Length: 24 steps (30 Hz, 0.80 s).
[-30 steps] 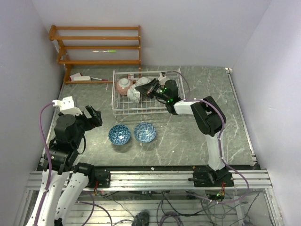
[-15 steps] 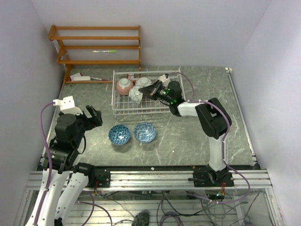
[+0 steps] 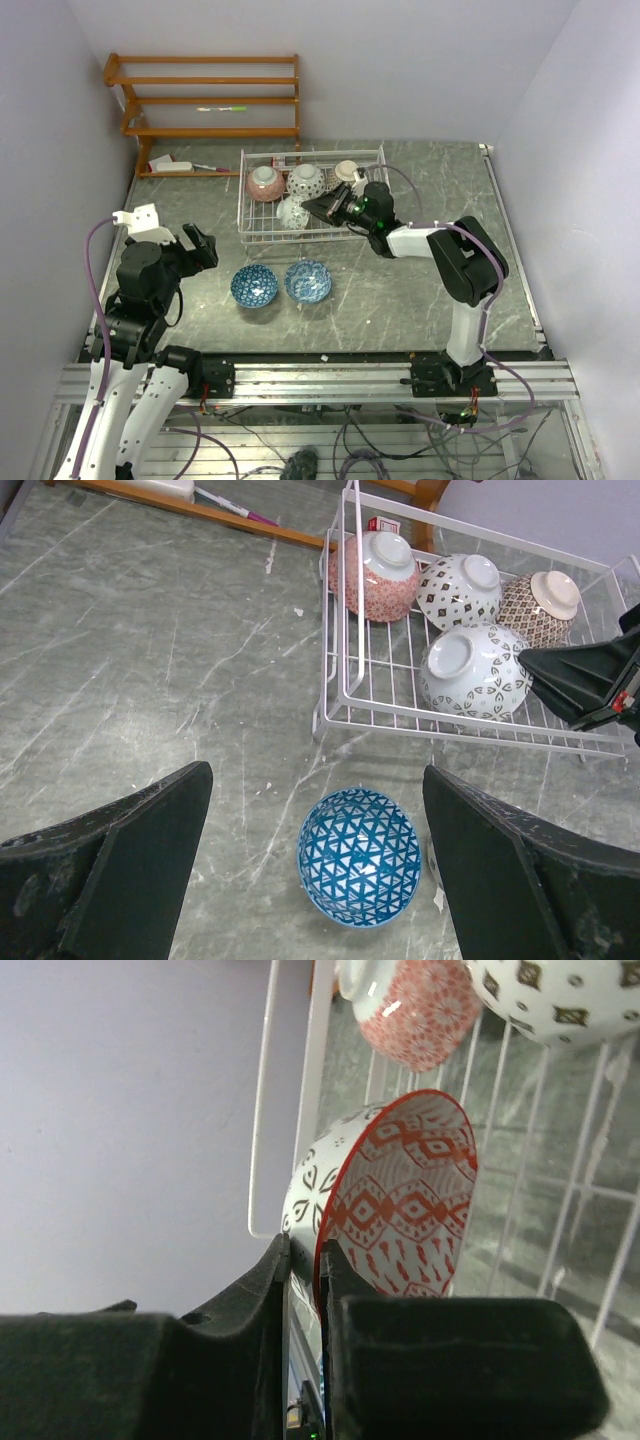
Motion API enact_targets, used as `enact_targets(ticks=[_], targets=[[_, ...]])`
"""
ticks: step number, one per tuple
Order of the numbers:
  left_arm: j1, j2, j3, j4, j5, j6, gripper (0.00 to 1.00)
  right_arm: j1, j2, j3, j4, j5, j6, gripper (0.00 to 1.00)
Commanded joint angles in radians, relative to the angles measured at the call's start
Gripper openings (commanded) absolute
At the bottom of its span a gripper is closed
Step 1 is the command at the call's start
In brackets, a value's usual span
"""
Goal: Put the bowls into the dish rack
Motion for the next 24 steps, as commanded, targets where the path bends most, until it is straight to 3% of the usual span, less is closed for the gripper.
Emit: enact_targets(ticks=[1,5,10,14,19,24], targets=[[0.012,-0.006,0.0,0.007,-0.007,-0.004,0.98,-0.007,-0.016,-0.1,-0.193,0.094,-0.051,0.11],[0.012,-0.008,-0.001,0.009,-0.005,-0.003,0.98,-0.008,-0.041,-0.117,-0.234,0.142,-0.078,0.2],[0.013,-0.009,0.0,0.008,-0.006,-0.003,0.98,-0.008,-0.007,-0.082,-0.276,0.138,-0.096,0.21],[0.012,-0.011,-0.001,0.009,-0.007,-0.003,0.98,-0.007,0.009,-0.071,-0.29,0.145,-0.103,0.33],[0.012,-0.006,0.0,0.009,-0.007,-0.003,0.98,-0.007,-0.016,-0.068,-0.323,0.179,-0.129,0.38],[0.012,-0.01,0.0,0.008,-0.007,-0.004,0.98,-0.034,-0.038,-0.005,-0.421,0.225,-0.193,0.49]])
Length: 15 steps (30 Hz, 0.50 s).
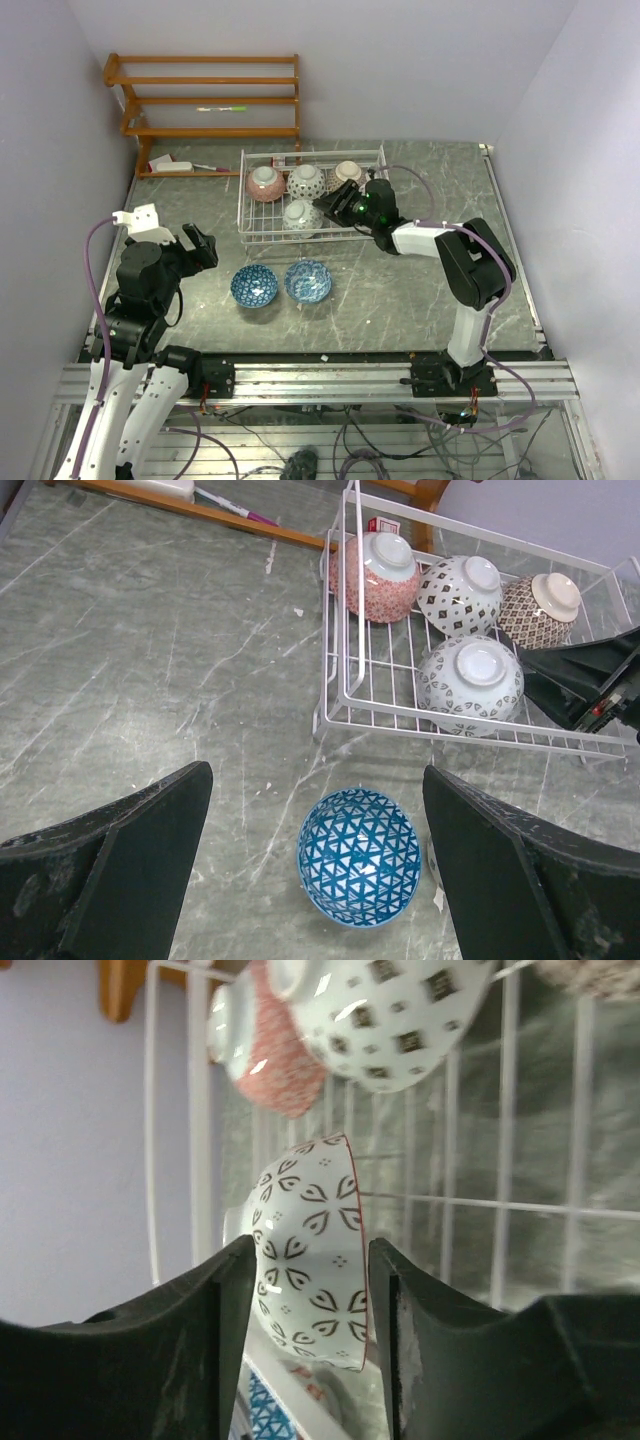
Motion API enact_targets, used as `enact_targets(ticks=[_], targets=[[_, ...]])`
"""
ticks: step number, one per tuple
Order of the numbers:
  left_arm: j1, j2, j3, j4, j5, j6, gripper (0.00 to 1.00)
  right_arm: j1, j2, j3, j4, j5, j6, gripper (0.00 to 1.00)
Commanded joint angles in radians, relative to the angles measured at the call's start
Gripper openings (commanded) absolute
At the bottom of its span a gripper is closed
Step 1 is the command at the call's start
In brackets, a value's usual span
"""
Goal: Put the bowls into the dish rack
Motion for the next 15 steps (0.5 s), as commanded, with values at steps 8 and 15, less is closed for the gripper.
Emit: enact_targets(ticks=[8,15], targets=[[0.012,-0.009,-0.001,0.008,-0.006,-0.003,0.98,-0.026,0.028,0.087,-0.304,0.103,-0.165,0.57],[0.013,-0.006,-0.001,0.01,-0.003,-0.003,0.98,-0.023,-0.024,0.151,-0.43,0.213,-0.28,0.68]])
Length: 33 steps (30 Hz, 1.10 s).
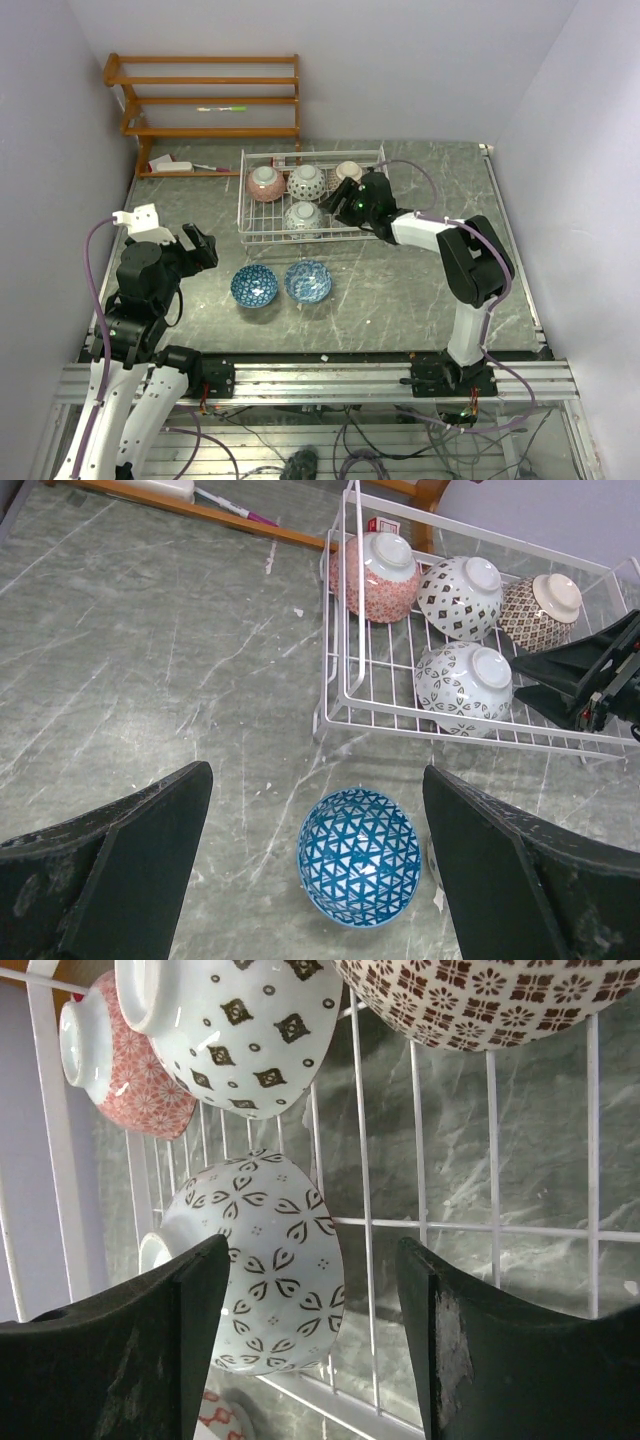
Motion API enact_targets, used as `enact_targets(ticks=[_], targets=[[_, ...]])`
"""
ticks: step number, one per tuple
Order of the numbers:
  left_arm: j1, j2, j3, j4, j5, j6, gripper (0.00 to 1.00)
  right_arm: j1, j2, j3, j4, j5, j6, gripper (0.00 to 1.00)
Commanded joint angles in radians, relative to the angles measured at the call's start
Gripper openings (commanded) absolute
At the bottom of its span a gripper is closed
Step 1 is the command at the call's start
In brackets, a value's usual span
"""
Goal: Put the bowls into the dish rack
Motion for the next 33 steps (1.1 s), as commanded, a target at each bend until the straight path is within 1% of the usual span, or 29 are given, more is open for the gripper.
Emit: enact_targets(ticks=[1,5,10,14,18,23,27,33], targets=[[0.012,-0.005,0.0,0.01,-0.003,-0.003,0.98,-0.001,-0.052,0.045,-0.151,0.125,-0.122,0.68],[0.013,-0.003,0.0,0.01,-0.001,-0.003,0.98,0.014,-0.075,0.118,-0.279,0.212,-0.228,0.68],[0.013,0.001,0.0,0.01,0.0,-0.002,0.97,0.093,-0.084,0.209,-0.411,0.368,-0.348,0.67],[0.013,0.0,0.0,0.01,0.0,-0.002,0.98,0.139,-0.04,0.304,-0.537,0.434,-0.44,0.67],[0.013,-0.002,0.0,0.01,-0.001,-0.003,0.97,0.167,-0.012,0.353,-0.616,0.492,-0.488,0.67],[0.013,-0.008,-0.001,0.012,0.001,-0.002,0.98,0.208,-0.025,0.362,-0.669,0.626,-0.507,0.67],[0.013,-0.004,0.0,0.011,0.005,-0.001,0.98,0.217,-0.003,0.377,-0.685,0.594,-0.532,0.66],[0.013,-0.011,-0.001,0.011,0.004,-0.002,0.98,0.229,0.054,0.4,-0.662,0.555,-0.547,0.66]])
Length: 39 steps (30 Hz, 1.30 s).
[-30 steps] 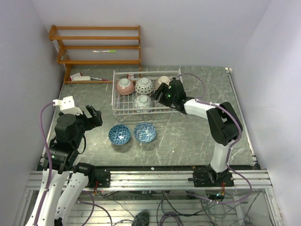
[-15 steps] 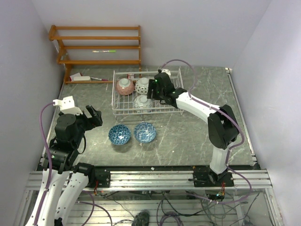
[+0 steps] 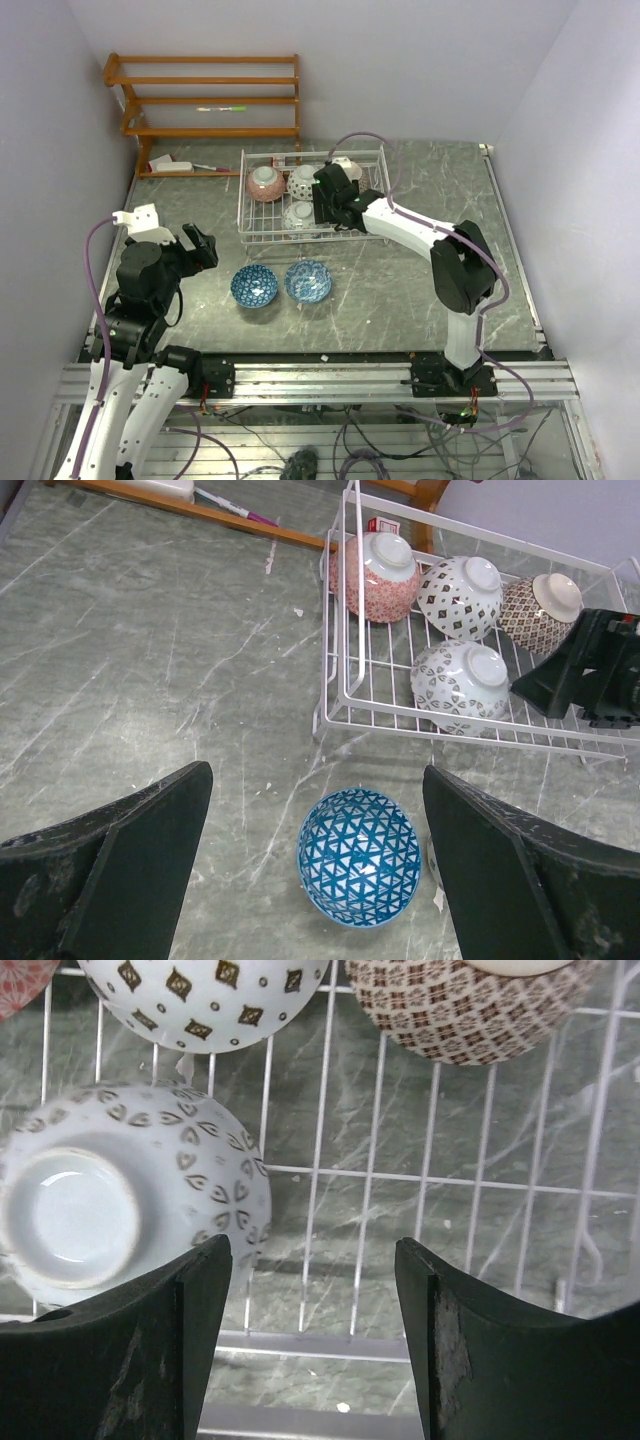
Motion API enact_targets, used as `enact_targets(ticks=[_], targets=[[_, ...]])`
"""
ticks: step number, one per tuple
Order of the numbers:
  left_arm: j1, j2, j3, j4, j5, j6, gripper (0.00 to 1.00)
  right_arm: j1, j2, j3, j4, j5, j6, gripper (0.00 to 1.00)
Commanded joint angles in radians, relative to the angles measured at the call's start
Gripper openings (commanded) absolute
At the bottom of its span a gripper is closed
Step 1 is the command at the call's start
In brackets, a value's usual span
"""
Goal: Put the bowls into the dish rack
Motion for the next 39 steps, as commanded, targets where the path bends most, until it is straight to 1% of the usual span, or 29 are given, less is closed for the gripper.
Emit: enact_targets(ticks=[1,9,11,28,35,39], targets=[[0.014,-0.012,-0.001,0.011,0.003,-0.002,0.98,0.009,0.059,0.046,-0.003,-0.003,-0.026,0.66],[0.013,-0.01,0.0,0.011,0.008,0.0,0.98,0.017,0.081,0.066,0.078,-0.098,-0.041,0.66],[0.013,-0.009,0.0,0.012,0.006,0.0,0.97,0.022,0.118,0.079,0.091,-0.12,-0.041,0.66],[0.013,-0.012,0.0,0.012,0.007,0.001,0.98,0.065,0.212,0.155,0.189,-0.185,-0.029,0.65],[0.013,-0.01,0.0,0.011,0.009,0.0,0.98,0.075,0.201,0.132,0.238,-0.231,-0.051,0.65],[0.013,-0.009,0.0,0.012,0.009,0.0,0.98,0.076,0.172,0.112,0.242,-0.206,-0.062,0.65]])
